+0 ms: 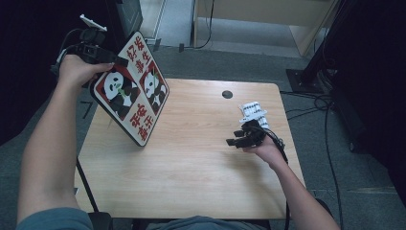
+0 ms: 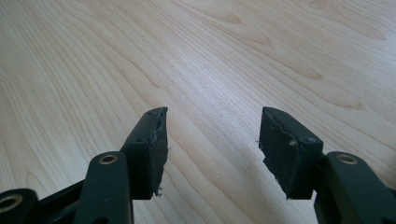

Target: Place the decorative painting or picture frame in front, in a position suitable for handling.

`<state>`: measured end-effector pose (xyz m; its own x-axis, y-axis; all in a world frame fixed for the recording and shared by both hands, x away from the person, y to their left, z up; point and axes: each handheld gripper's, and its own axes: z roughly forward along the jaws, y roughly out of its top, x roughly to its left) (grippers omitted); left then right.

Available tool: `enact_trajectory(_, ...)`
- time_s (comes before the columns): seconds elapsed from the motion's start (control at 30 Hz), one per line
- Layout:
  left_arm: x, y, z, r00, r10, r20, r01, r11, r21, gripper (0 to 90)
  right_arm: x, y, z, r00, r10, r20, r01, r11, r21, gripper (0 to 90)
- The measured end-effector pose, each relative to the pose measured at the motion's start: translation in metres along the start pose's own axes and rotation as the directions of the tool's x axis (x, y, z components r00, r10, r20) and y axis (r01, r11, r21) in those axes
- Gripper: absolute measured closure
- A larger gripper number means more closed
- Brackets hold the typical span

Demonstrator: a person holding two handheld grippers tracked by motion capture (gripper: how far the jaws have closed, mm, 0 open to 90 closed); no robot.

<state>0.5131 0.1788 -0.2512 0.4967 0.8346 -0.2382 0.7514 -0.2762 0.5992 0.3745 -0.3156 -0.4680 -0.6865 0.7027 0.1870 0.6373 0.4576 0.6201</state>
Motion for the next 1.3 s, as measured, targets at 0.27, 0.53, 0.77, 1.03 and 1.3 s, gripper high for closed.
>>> enact_trajectory(0.27,0.001,0.011,0.010,0.9989,-0.035,-0.030,0.037,0.9959,0.082,69.6,-0.005,-0.006,-0.006,0.9996,0.025,0.016,-0.024,1.000,-0.015,43.1)
enact_trajectory(0.53,-0.014,0.021,0.009,0.9965,-0.044,-0.071,0.054,0.9877,0.146,79.7,-0.013,-0.010,-0.011,0.9982,0.055,0.024,-0.054,0.998,-0.038,44.9)
enact_trajectory(0.77,-0.034,0.023,-0.002,0.9982,-0.032,-0.051,0.037,0.9928,0.114,80.0,-0.017,-0.010,-0.014,0.9976,0.063,0.027,-0.062,0.997,-0.048,45.1)
enact_trajectory(1.03,-0.073,0.023,-0.024,0.9992,0.037,0.013,-0.038,0.9946,0.097,79.4,-0.023,-0.010,-0.015,0.9951,0.095,0.026,-0.093,0.993,-0.066,45.1)
enact_trajectory(1.3,-0.128,0.012,-0.027,0.9878,0.131,0.085,-0.141,0.9805,0.136,79.5,-0.023,-0.008,-0.015,0.9949,0.088,0.050,-0.085,0.994,-0.067,45.0)
